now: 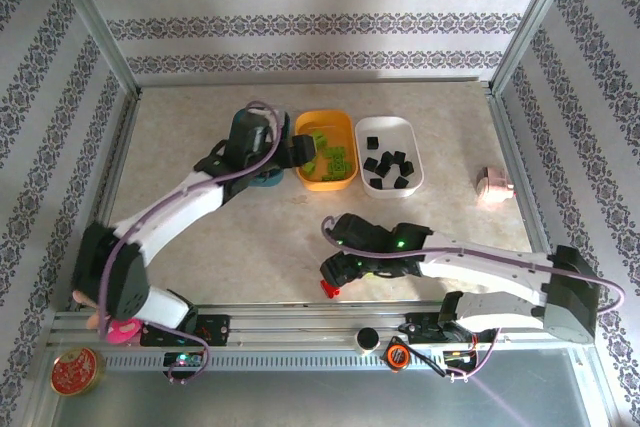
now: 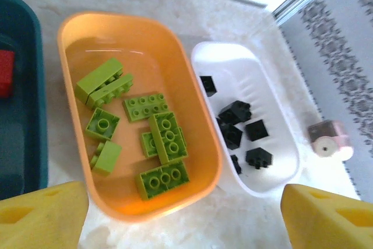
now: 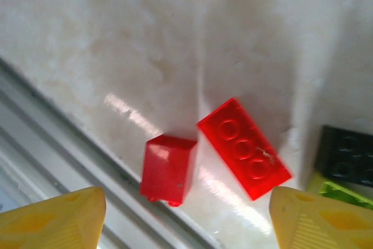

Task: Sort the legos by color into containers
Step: Pick up the lego from the bottom-center of the table.

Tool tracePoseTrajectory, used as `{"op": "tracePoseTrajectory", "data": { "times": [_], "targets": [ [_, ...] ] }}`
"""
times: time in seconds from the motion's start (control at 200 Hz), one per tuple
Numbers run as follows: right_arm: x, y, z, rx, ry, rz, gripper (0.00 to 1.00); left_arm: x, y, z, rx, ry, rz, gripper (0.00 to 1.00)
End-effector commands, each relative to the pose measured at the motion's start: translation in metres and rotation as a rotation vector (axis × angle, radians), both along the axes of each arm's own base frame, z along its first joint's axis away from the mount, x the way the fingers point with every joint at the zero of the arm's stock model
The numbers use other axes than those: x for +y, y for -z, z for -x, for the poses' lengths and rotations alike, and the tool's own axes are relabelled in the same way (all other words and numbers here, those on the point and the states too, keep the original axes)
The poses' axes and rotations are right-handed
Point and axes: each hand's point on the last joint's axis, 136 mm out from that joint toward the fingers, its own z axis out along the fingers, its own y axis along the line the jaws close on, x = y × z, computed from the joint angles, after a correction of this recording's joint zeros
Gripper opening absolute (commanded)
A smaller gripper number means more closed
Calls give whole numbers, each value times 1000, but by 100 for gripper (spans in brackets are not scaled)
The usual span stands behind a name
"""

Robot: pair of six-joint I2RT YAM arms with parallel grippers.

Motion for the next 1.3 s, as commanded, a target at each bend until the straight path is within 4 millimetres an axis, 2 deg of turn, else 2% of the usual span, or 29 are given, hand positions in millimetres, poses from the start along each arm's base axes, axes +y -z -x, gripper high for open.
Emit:
{"op": "tracePoseTrajectory", "data": {
  "times": [0.0, 0.145, 0.33, 0.535, 0.75, 0.844, 0.964, 1.079, 1.189, 1.294],
  "targets": [
    [4, 14, 29, 125, -48, 61, 71, 24, 8, 21, -11, -68, 16, 89],
    [3, 33, 45, 190, -76, 137, 67, 53, 19, 56, -8, -116, -3, 98],
    [7, 44, 39, 177, -71, 192, 63, 81, 11, 85, -60, -170, -16, 100],
    [17, 52, 28, 155, -73, 231, 55, 95, 4, 101, -85, -192, -29, 100],
    [19, 70, 24, 154, -85, 296, 50, 101, -3, 107, -104, -205, -29, 100],
    [23, 71, 20, 136, -91, 298, 45, 104, -4, 108, -108, -215, -33, 100],
    [34, 52, 11, 79, -114, 240, 36, 111, -5, 111, -118, -240, -36, 100],
    [45, 15, -8, -11, -125, 146, 29, 120, -6, 115, -129, -284, -28, 100],
    [63, -31, -44, -120, -94, 10, 28, 125, -5, 120, -141, -305, -6, 100],
    [86, -74, -91, -232, -53, -120, 28, 132, -2, 126, -146, -332, 10, 100]
  ]
}}
